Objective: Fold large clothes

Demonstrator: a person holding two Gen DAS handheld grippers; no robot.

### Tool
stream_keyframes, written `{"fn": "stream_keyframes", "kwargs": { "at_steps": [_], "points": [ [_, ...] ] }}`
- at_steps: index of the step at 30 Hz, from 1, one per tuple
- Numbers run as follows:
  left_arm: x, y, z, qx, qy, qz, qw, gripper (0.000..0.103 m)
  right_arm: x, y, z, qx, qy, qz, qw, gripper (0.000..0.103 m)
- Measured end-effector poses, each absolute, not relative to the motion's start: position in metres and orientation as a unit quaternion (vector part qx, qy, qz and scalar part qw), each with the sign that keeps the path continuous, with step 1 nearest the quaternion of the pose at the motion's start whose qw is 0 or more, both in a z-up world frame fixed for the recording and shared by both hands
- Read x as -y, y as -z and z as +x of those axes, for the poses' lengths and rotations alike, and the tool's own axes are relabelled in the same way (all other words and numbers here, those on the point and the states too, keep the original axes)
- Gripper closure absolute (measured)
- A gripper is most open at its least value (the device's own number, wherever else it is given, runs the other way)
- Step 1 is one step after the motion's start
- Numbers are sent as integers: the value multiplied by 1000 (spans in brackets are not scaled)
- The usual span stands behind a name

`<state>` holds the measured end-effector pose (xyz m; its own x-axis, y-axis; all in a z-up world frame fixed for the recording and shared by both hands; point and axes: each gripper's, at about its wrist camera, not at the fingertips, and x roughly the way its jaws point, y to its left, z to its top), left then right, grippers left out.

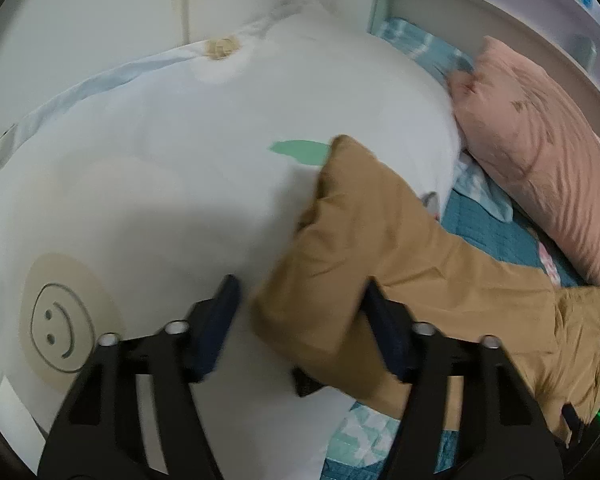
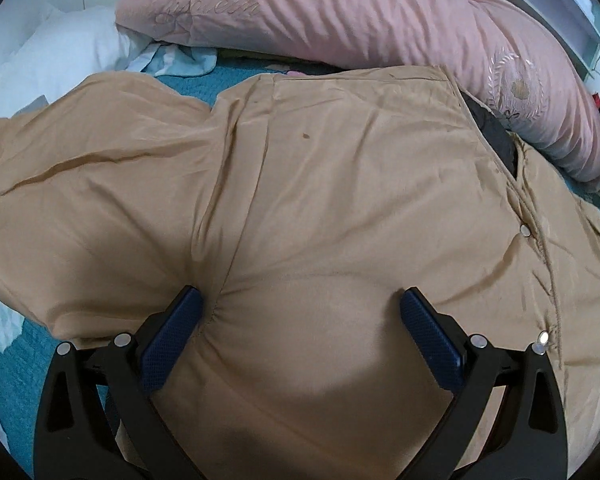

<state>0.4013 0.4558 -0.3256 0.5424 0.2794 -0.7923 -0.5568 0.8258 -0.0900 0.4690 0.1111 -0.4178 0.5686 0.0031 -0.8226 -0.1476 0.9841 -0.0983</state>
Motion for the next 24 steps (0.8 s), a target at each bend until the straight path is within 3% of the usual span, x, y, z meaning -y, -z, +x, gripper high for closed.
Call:
{"fn": "stream_keyframes", "kwargs": {
  "at_steps": [4,7,16,24],
  "points": [
    [-452,320,402,-408,-239,-174,864,81,-111,418,469,-462,-45,-74,883,7],
    [-445,306,393,-382,-232,-188,874,91,-110,418,468,-461,-48,-72,883,7],
    [-370,230,386,-311,-134,-168,926,92,-111,421,466,-447,-45,-69,891,7],
    [-224,188,414,-309,-21,-117,944,92,-57,387,453,-435,-69,21,898,7]
  ]
}}
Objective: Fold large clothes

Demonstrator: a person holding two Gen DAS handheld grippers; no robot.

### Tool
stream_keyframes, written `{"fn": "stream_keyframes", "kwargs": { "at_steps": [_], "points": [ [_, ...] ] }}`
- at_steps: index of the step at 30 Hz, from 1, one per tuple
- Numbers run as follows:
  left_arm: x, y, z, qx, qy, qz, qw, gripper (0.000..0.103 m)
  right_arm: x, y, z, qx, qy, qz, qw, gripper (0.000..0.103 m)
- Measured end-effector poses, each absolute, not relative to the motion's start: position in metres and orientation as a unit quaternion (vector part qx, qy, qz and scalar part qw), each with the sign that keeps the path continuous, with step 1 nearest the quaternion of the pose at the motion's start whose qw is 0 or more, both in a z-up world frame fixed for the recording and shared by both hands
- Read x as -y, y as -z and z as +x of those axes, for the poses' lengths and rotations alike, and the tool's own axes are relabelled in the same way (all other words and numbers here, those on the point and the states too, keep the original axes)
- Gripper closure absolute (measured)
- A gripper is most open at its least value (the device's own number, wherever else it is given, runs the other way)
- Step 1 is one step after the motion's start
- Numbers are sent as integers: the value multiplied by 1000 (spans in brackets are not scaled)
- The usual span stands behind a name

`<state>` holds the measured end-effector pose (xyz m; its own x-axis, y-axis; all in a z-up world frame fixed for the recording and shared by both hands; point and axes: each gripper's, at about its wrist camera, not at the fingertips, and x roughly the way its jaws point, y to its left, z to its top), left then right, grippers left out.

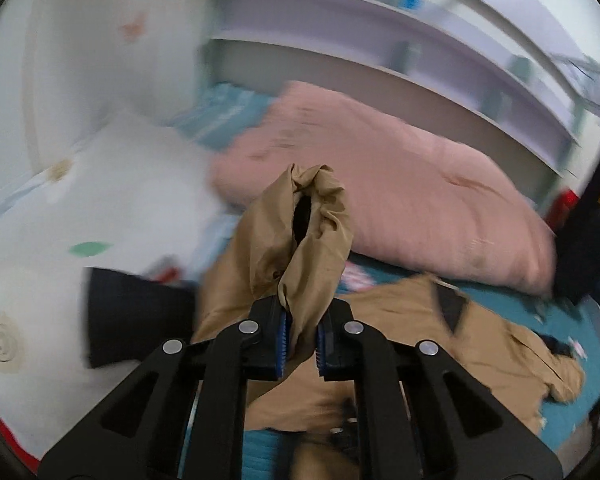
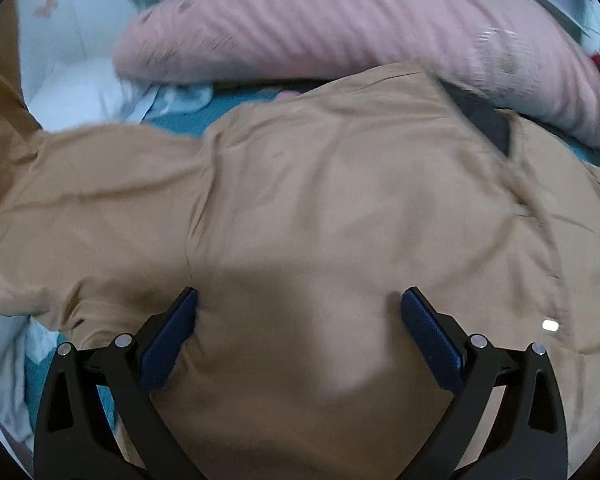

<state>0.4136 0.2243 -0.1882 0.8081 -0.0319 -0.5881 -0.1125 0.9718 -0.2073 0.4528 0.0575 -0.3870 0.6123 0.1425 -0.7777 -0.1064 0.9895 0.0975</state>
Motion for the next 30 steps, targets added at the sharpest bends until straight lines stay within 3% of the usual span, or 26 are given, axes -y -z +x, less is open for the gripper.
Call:
{"fn": "stream_keyframes", "kwargs": {
  "at_steps": [7,14,17,20,25,28,30],
  "points": [
    [-92,193,443,-327,85,-109,935,92,53,366,402,-398,37,-14,916,7],
    [33,227,476,-372,171,-108,906,92,157,385,375,-459,82,33,884,7],
    [66,254,489,-403,176,-106,892,92,170,397,365,-472,72,60,877,7],
    [95,295,515,-443,181,-124,869,92,161,426,362,-485,66,8,872,7],
    [116,341,533,-504,182,-117,836,91,161,430,355,-454,66,12,888,7],
    [121,358,536,-525,183,-104,825,87,160,429,350,-450,66,15,890,7],
    [120,363,536,-527,193,-110,820,70,162,428,348,-448,66,15,891,7]
  ]
}}
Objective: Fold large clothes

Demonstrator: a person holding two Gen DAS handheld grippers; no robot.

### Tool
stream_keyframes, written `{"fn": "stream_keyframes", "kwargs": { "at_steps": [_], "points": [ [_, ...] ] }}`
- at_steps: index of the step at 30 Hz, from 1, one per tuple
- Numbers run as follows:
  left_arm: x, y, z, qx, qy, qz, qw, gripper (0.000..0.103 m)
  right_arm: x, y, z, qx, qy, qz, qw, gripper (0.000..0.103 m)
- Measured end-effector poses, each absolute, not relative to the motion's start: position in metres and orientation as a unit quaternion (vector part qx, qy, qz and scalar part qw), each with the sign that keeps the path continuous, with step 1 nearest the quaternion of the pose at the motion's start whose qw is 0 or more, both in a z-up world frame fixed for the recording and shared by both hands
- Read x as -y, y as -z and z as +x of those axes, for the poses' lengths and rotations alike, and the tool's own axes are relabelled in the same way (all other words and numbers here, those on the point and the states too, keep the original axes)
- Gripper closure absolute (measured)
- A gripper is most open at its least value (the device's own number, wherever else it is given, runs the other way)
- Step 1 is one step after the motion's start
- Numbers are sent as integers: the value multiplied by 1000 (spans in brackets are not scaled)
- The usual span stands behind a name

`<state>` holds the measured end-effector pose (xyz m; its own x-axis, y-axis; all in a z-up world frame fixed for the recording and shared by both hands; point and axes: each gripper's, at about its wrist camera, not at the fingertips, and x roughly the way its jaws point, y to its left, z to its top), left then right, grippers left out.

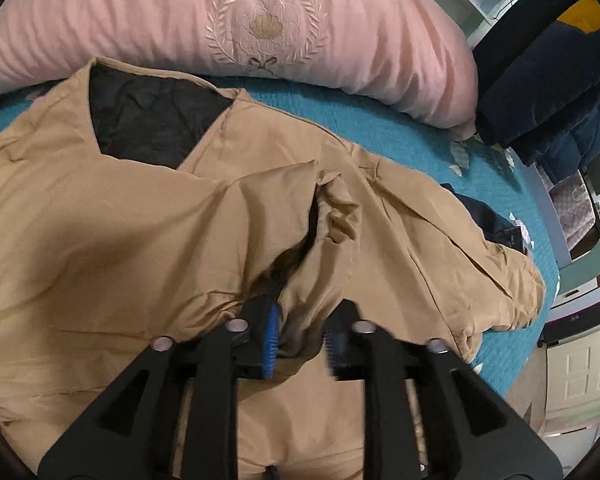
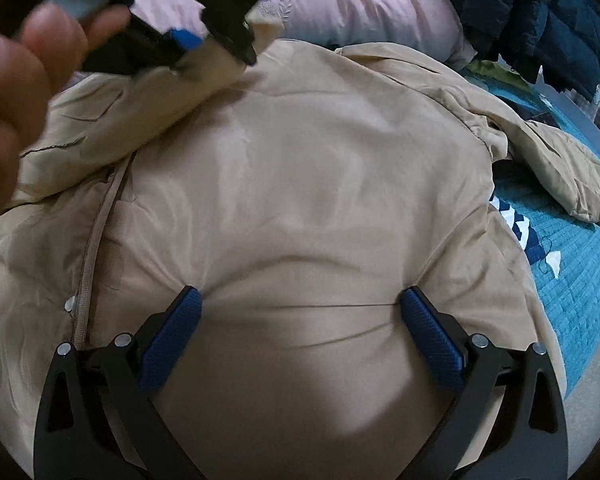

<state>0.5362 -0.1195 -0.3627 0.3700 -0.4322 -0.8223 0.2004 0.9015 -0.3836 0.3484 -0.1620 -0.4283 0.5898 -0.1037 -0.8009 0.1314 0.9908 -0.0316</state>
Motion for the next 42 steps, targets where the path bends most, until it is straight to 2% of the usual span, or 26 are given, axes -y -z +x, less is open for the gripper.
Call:
{"fn": "stream_keyframes", "kwargs": {
  "at_steps": [1,2,6,9,20,31,36,42],
  "points": [
    [120,366,538,-535,204,-118,811,40,162,428,348,-447,66,16,892,7],
    [117,371,539,-550,224,-133,793,20,162,427,347,-446,66,15,892,7],
    [113,366,537,-562,251,-137,776,20,159,424,349,-448,67,16,892,7],
    [106,352,531,-548,237,-123,792,14,158,424,348,-447,68,15,892,7],
    [85,292,493,-497,179,-63,847,13,159,422,354,-466,66,16,882,7],
    [91,271,464,-493,167,-38,853,13,162,417,359,-489,55,9,870,7],
    [105,258,453,-473,166,-12,865,13,185,382,349,-443,82,-8,893,7],
    [126,256,451,-440,158,14,884,12,282,351,341,-400,166,16,901,7]
  ]
}}
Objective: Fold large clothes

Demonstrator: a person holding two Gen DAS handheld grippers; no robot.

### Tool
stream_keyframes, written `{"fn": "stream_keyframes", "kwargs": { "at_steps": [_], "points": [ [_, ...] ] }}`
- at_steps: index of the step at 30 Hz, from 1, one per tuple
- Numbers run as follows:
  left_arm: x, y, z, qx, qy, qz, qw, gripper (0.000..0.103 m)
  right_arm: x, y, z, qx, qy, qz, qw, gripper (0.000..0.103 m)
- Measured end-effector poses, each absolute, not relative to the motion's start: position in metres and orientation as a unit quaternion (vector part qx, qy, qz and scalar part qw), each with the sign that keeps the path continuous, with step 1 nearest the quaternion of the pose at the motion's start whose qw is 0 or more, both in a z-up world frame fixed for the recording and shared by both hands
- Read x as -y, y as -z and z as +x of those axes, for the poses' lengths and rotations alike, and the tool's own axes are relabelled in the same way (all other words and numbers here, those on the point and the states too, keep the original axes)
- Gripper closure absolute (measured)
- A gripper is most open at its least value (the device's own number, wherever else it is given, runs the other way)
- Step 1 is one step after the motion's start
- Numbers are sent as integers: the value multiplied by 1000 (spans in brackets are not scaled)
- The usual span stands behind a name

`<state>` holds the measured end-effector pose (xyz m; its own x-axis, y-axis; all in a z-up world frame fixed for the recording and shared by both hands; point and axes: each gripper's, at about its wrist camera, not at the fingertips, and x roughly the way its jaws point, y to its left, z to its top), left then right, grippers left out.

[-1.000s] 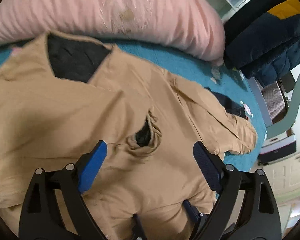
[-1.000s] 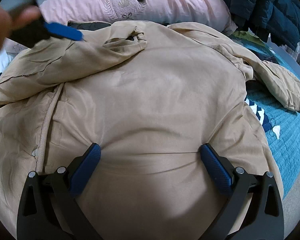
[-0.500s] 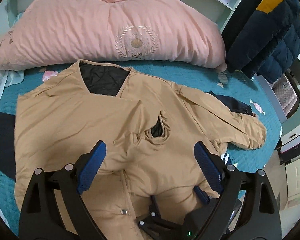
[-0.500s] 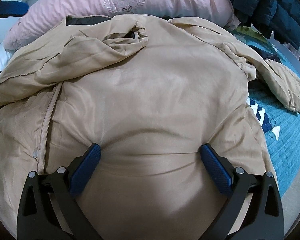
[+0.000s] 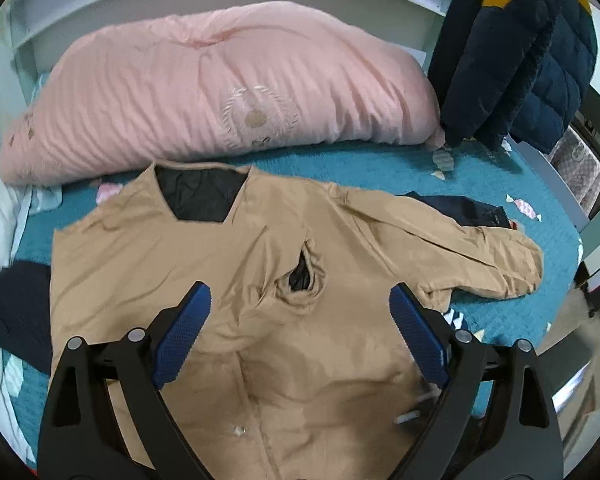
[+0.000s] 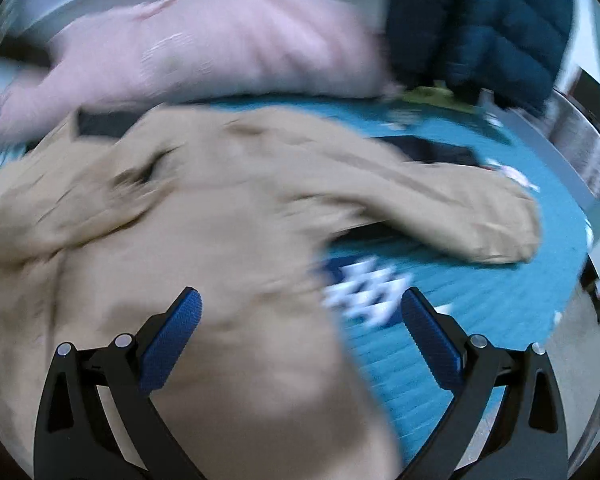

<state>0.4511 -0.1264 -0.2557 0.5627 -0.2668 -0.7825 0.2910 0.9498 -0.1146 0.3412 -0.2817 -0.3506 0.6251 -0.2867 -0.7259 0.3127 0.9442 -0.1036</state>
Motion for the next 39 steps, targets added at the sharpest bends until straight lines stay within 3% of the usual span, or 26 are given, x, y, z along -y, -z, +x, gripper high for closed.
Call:
{"fn": "stream_keyframes", "kwargs": {
  "at_steps": [10,17,21,27,28,29,30,32,35,39],
  "points": [
    [193,337,467,-459,126,119,871,12,455,365,340,-402,261,176,860,7],
    [216,395,470,-509,115,85,849,13,520,392,337,-389,278,294,828,7],
    [204,404,474,-526,112,36,842,12,542,402,337,-372,265,334,825,7],
    [207,408,476,-528,111,44,841,12,556,410,339,-344,233,386,823,7],
    [207,408,476,-529,111,45,840,12,555,407,340,-339,229,384,828,16],
    [207,408,477,-529,111,47,840,12,555,406,343,-342,226,381,829,36],
    [208,408,478,-529,111,49,840,12,556,405,346,-346,225,380,828,45],
    [209,408,479,-531,111,47,839,12,560,405,347,-343,214,389,828,77],
    [207,409,480,-534,114,46,837,12,558,395,342,-325,211,385,838,96],
    [206,409,482,-535,118,44,835,11,536,360,337,-291,210,338,870,98]
  ]
}}
